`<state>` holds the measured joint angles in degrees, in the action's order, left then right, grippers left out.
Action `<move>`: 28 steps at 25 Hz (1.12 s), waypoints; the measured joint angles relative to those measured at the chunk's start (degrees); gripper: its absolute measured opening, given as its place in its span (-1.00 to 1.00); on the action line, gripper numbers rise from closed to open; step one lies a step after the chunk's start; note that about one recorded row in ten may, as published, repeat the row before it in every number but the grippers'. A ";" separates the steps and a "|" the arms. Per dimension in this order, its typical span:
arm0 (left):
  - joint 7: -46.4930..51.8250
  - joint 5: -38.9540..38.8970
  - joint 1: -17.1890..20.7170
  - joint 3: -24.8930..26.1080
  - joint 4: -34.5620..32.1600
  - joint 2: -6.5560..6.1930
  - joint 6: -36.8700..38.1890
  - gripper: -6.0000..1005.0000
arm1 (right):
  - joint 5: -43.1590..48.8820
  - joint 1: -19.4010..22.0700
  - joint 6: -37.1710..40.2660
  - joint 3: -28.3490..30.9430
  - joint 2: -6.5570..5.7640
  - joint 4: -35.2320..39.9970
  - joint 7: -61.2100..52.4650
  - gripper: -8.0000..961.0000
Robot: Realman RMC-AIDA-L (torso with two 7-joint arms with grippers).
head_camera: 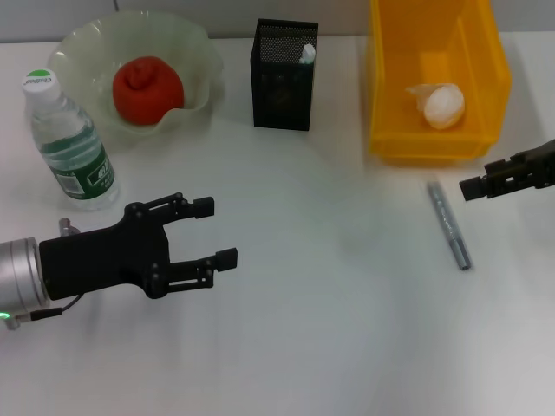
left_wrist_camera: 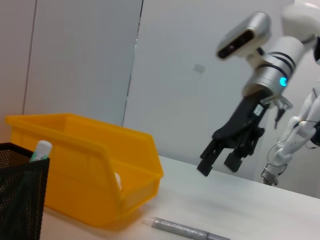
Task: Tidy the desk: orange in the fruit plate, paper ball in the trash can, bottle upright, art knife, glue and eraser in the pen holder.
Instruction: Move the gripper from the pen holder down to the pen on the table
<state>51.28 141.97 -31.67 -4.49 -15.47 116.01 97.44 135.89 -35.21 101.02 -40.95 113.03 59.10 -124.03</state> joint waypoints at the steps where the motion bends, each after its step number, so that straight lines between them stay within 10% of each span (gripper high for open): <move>1: -0.02 0.00 -0.05 -0.13 0.00 0.07 0.04 0.63 | 4.87 -2.96 0.20 -1.82 -0.06 0.04 -3.03 0.70; 8: -0.84 0.03 0.44 -1.44 -0.82 0.63 0.02 0.63 | 16.27 -9.56 -3.35 -10.53 1.08 -1.64 -9.24 0.69; 16: -2.91 -0.28 1.40 -1.95 -0.88 1.61 -0.39 0.63 | 25.36 -13.34 -12.77 -18.92 5.61 -5.83 -11.38 0.63; 28: -3.03 -0.30 1.53 -1.65 -0.88 2.11 -0.64 0.63 | 25.59 -14.34 -18.43 -24.29 6.03 -10.29 -12.08 0.50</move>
<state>48.25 141.67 -30.15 -6.14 -16.35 118.12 96.80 161.48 -49.54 82.59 -65.23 119.06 48.81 -136.11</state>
